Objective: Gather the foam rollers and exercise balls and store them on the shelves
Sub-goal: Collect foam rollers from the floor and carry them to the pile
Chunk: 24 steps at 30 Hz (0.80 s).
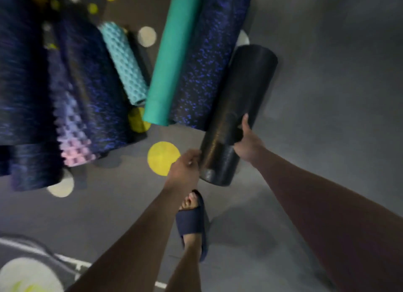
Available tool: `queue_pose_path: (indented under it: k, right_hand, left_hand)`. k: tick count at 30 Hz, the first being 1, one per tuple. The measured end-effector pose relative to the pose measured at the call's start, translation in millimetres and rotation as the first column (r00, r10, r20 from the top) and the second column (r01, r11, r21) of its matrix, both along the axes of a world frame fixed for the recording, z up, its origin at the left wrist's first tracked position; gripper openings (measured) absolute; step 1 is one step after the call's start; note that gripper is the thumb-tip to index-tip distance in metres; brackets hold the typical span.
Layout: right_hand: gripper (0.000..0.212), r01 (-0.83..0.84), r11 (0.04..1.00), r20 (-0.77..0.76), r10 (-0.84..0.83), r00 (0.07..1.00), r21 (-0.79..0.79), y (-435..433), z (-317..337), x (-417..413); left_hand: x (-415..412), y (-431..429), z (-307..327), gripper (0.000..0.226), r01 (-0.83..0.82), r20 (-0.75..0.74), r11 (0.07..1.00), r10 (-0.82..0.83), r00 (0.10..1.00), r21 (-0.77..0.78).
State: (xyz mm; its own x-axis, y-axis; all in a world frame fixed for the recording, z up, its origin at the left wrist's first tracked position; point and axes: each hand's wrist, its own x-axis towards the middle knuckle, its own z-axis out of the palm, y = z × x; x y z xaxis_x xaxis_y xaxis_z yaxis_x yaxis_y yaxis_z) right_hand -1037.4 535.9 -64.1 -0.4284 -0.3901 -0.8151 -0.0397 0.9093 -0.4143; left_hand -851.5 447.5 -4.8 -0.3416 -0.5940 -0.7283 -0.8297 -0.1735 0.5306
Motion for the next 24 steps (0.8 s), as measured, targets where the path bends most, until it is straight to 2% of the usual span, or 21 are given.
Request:
queue_pose_path:
  k: [3,6,9,12,14,18,22,24]
  right_hand:
    - [0.083,-0.133,0.983,0.02,0.131,0.991,0.13,-13,24,-20]
    - [0.071,-0.235,0.959,0.023,0.234,0.972,0.16,-23,57,-27]
    - [0.067,-0.272,0.959,0.005,0.273,0.962,0.077,-21,115,-15]
    - [0.064,-0.398,0.917,0.038,0.399,0.916,-0.038,-16,180,-10]
    - [0.064,-0.476,0.875,0.053,0.481,0.875,-0.085,-9,223,-11]
    - [0.066,-0.582,0.801,-0.005,0.587,0.809,-0.137,-23,356,-11]
    - [0.062,-0.638,0.743,-0.046,0.644,0.764,-0.2,-54,492,28]
    - [0.062,-0.662,0.704,-0.083,0.667,0.741,-0.256,-73,548,60]
  left_hand:
    - [11,-10,35,0.038,-0.042,-0.071,0.999,0.042,0.997,0.002]
    - [16,-22,52,0.044,-0.22,-0.082,0.976,0.219,0.972,-0.006]
    - [-2,-19,101,0.038,-0.423,-0.126,0.906,0.42,0.899,0.004]
    - [-30,-7,162,0.035,-0.513,-0.144,0.858,0.504,0.852,-0.029]
    - [-40,7,208,0.023,-0.593,-0.198,0.805,0.583,0.788,0.011]
    - [-36,32,346,0.025,-0.696,-0.306,0.718,0.663,0.683,0.001]
    - [24,41,482,0.027,-0.846,-0.332,0.529,0.788,0.519,-0.065]
    - [64,45,533,0.027,-0.861,-0.349,0.498,0.793,0.5,-0.104]
